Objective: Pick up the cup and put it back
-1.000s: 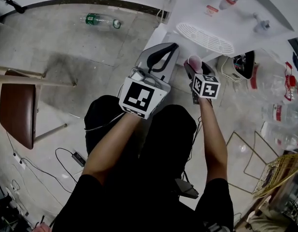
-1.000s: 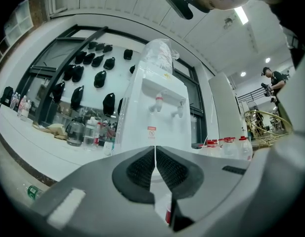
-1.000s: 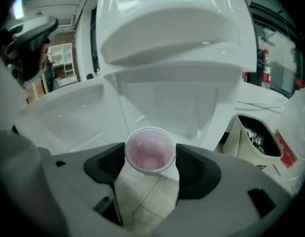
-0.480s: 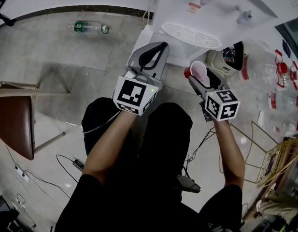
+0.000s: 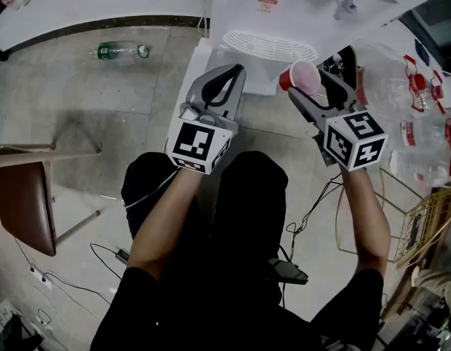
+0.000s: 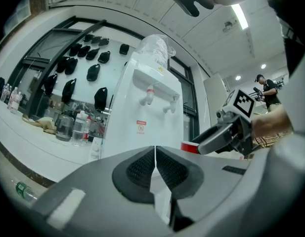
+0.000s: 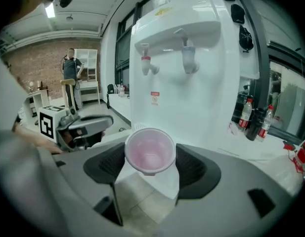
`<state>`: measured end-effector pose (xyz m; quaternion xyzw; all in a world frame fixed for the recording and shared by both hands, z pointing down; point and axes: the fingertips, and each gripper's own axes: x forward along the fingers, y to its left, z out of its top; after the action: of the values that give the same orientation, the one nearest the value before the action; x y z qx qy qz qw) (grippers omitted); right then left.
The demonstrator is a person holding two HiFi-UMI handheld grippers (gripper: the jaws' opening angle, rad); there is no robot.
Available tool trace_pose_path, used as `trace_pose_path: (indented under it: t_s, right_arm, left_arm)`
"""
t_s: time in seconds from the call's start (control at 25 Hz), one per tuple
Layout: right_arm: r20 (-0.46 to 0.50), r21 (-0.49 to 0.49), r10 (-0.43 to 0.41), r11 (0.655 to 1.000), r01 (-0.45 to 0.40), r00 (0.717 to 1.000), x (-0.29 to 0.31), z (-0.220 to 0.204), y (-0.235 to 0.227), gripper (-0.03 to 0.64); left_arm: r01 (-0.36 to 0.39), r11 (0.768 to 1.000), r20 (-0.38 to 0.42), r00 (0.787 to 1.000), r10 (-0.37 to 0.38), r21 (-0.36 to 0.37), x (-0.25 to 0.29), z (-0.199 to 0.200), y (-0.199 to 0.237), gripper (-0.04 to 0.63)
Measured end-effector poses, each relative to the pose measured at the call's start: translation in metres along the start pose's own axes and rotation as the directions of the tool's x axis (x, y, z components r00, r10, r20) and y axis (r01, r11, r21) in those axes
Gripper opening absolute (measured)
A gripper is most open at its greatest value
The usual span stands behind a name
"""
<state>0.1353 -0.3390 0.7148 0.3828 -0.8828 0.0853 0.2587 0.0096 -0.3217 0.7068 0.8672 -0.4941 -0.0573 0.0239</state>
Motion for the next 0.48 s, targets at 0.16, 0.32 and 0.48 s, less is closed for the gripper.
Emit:
trace_pose_path:
  t_s: [0.16, 0.32, 0.48]
  right_arm:
    - [0.010, -0.006, -0.045, 0.999, 0.045, 0.999, 0.003, 0.018, -0.025, 0.310]
    - [0.002, 0.000, -0.082, 0.997, 0.082, 0.997, 0.010, 0.023, -0.046, 0.310]
    - [-0.014, 0.005, -0.110, 0.994, 0.110, 0.994, 0.021, 0.022, -0.060, 0.310]
  left_arm:
    - [0.001, 1.000, 0.000, 1.000, -0.001, -0.001, 0.000, 0.001, -0.002, 0.012]
    - [0.004, 1.000, 0.002, 1.000, -0.004, 0.000, -0.001, 0.002, -0.003, 0.012]
    - [0.004, 1.000, 0.007, 1.000, -0.004, -0.005, -0.001, 0.003, -0.002, 0.012]
